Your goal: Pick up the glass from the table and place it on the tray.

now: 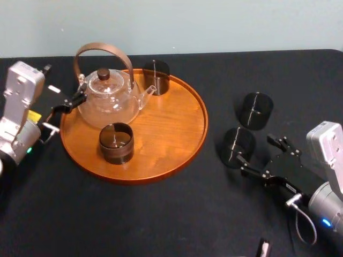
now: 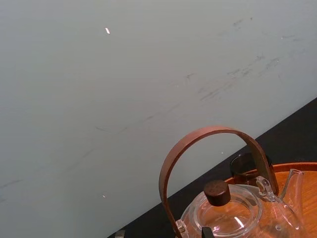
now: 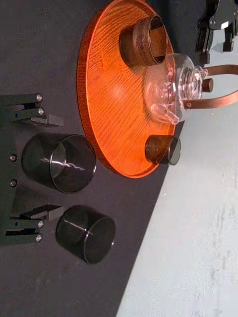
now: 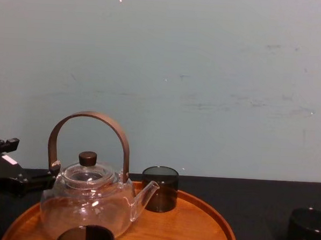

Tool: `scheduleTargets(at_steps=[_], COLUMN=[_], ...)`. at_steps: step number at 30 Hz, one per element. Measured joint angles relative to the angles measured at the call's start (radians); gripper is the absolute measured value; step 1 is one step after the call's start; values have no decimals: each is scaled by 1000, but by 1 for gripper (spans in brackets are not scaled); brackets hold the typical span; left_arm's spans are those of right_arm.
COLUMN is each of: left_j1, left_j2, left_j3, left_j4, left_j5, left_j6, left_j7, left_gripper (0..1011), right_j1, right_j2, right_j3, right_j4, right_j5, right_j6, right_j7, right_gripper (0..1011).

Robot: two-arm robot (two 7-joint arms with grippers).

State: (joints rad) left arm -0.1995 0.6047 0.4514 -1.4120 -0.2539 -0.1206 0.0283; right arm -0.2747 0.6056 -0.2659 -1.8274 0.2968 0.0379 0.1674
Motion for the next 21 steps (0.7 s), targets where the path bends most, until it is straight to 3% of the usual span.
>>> scheduleTargets(at_steps=[8, 21], left_j1=[0, 0], left_j2=[0, 0], left_j3=[0, 0], left_j4=[0, 0], left_j5=[0, 0], left_j6=[0, 0], left_j7=[0, 0], left_gripper=[1001, 1001], right_j1=[3, 6], right_j2=[-23, -59], right_j3=[17, 35], right_j4=[20, 46], right_j5=[38, 27], right_j6=[13, 27], right_j7=[53, 78], right_gripper=[1003, 1002])
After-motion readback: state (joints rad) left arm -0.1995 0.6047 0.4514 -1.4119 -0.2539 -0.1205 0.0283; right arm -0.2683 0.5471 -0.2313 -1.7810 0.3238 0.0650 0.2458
